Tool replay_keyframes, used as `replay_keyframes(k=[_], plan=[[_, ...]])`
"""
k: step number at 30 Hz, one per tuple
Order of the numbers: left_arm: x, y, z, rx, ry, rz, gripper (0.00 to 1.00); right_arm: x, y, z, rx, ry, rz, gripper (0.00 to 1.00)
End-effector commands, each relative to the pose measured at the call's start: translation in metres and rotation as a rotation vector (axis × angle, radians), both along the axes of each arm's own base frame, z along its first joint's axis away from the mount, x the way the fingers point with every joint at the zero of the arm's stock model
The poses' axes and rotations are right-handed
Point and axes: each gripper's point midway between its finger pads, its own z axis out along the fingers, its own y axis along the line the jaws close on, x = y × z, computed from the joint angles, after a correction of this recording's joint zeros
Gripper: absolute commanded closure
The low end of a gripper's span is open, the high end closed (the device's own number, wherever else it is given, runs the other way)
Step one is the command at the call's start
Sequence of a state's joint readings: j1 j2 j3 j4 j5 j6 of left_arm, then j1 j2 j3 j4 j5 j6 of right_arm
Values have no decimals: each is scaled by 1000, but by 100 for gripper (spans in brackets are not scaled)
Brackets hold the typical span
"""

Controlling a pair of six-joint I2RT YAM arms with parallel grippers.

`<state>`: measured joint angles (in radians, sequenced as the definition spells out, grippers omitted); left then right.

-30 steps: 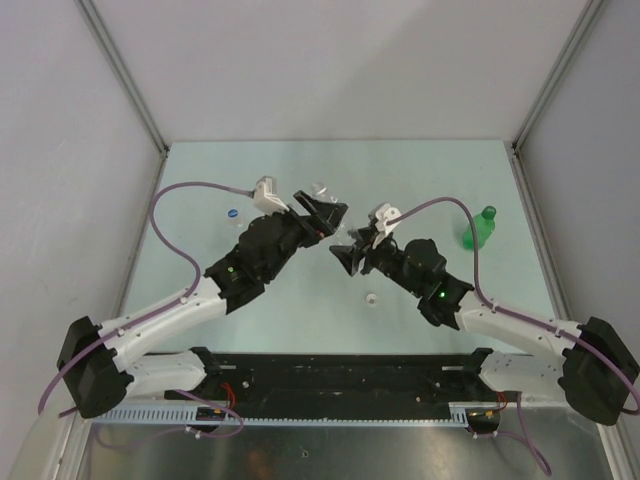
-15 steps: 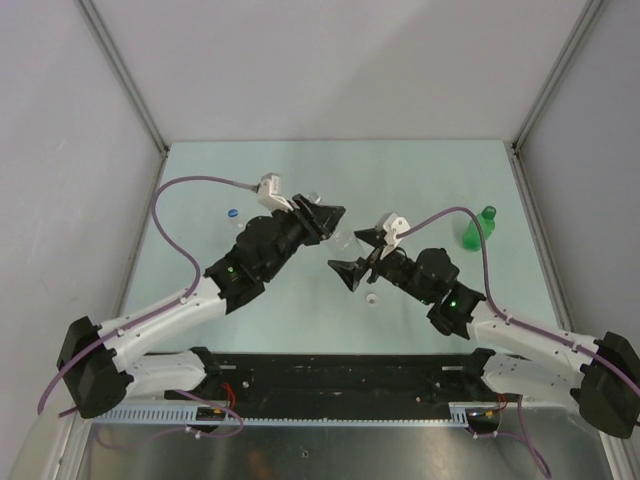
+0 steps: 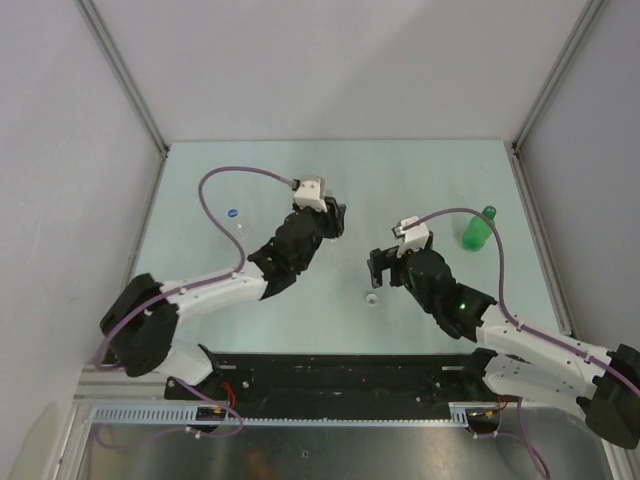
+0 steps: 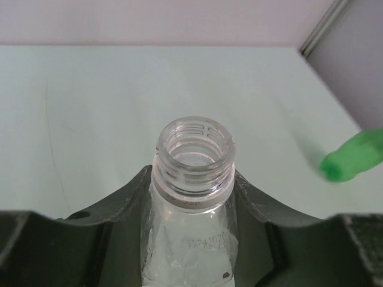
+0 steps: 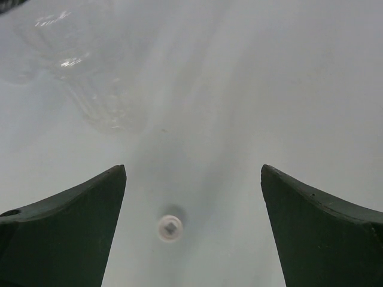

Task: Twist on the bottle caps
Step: Place the plastic bottle at the center of the board.

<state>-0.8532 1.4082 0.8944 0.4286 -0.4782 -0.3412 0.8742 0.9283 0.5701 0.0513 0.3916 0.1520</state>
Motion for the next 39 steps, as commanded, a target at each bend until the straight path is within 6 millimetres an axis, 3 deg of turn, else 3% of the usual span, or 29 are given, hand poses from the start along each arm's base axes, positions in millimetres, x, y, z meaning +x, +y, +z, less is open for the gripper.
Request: replay_keyframes(k=[1,8,25,33,39], plan=[[11,5,11,-4,-179,46,60,6,-45,-8,-29,44,-213,1],[1,7,-17,1,-260,61,56,3,-50,-4,48,30,-188,1],[-11,9,-58,17,-261,95,49,2,-53,-8,68,35,-174,0],[-11,8,-70,37,-244,102,32,1,-53,-11,60,44,-177,1],[-13,6,-75,54,-240,104,26,2,-53,-12,56,45,-177,1]])
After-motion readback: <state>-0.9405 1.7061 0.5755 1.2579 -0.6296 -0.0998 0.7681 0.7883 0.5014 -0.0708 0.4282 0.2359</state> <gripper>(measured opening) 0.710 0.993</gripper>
